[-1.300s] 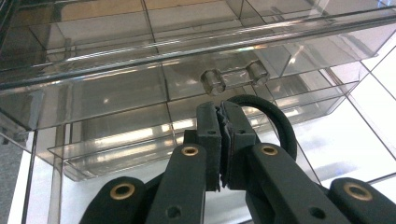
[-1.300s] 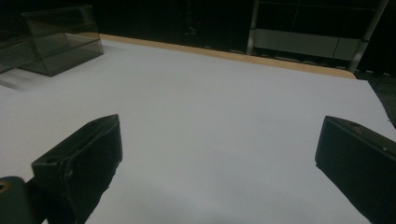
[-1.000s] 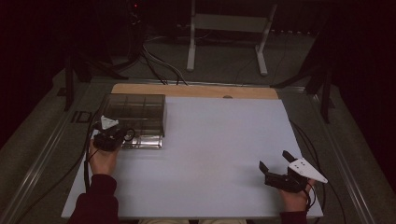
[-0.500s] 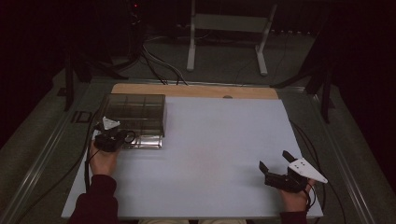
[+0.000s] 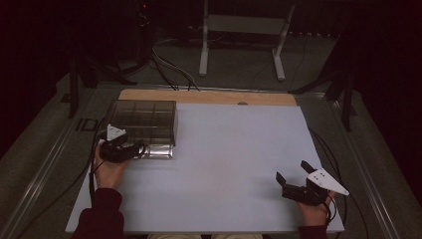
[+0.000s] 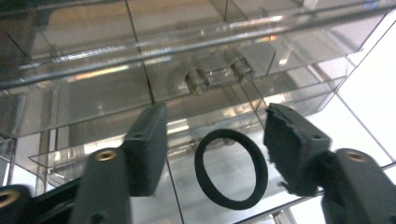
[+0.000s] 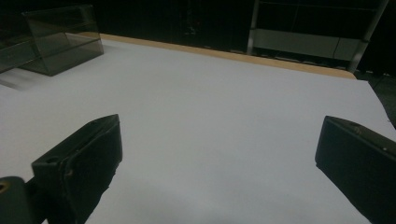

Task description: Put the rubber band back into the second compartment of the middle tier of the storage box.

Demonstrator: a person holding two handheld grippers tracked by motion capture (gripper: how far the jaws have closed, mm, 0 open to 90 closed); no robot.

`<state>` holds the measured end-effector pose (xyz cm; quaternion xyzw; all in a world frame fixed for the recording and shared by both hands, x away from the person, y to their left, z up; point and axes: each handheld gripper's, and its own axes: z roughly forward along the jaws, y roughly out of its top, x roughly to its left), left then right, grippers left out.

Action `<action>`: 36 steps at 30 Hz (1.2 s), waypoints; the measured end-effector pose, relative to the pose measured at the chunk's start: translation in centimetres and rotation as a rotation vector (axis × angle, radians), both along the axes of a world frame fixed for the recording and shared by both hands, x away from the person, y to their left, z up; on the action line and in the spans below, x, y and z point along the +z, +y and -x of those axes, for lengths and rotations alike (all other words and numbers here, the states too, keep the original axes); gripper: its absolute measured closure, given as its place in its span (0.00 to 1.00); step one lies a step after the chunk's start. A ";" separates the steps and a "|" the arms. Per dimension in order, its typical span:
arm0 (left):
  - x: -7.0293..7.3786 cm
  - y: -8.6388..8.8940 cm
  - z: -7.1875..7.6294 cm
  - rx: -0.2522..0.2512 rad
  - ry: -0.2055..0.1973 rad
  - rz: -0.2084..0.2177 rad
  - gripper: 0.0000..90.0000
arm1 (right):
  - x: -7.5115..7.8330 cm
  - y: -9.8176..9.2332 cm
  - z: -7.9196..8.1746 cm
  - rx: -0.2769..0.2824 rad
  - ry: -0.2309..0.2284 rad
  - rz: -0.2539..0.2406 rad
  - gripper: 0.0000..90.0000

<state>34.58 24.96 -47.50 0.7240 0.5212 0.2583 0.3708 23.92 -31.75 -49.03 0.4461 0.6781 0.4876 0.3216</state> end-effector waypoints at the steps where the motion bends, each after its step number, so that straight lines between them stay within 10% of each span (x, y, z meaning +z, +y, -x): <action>1: 0.1 0.1 0.1 0.001 -0.006 0.005 0.41 | 0.0 0.0 0.0 0.000 0.000 0.000 0.01; 16: 1.0 0.7 0.8 0.014 -0.071 0.054 0.02 | 0.0 0.0 0.0 0.002 0.002 -0.002 0.01; 36: 2.0 0.7 1.9 -0.032 -0.119 0.108 0.01 | 0.0 0.0 0.0 0.003 0.000 0.000 0.01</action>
